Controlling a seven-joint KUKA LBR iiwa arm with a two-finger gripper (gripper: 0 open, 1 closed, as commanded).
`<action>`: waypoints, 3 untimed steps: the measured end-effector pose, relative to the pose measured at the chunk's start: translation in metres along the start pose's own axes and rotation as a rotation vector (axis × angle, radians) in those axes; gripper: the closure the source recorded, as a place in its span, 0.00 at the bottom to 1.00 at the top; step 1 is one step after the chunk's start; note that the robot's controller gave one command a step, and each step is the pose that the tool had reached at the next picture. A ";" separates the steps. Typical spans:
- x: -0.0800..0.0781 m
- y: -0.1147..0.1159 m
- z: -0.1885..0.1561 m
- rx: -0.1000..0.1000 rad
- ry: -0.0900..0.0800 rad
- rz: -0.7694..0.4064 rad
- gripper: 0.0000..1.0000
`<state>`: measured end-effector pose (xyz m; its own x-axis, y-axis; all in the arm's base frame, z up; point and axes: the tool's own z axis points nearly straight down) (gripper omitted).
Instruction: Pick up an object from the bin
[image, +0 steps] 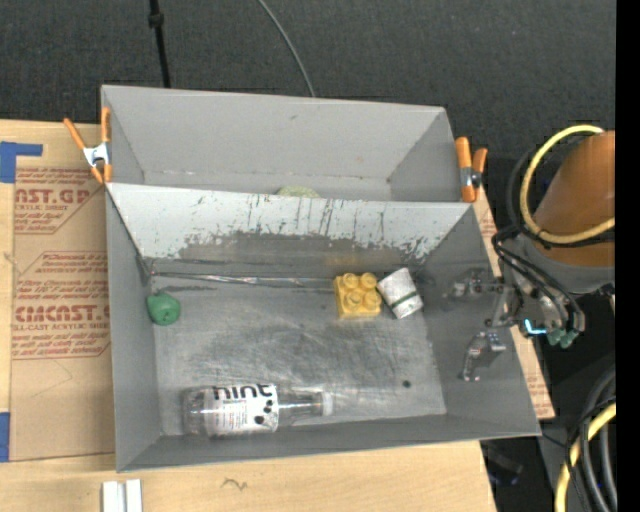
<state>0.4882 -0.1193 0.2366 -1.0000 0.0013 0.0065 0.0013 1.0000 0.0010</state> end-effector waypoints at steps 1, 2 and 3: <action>-0.002 0.001 -0.004 0.002 -0.008 -0.002 0.00; -0.043 0.020 0.069 0.001 -0.014 0.053 0.00; -0.089 0.055 0.077 0.000 -0.005 0.155 0.00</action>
Offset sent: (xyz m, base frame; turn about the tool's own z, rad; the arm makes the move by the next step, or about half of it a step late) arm 0.0897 0.0454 -0.1666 0.1179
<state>0.5764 -0.0645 0.1588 -0.9878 0.1558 0.0012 0.1558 0.9878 0.0007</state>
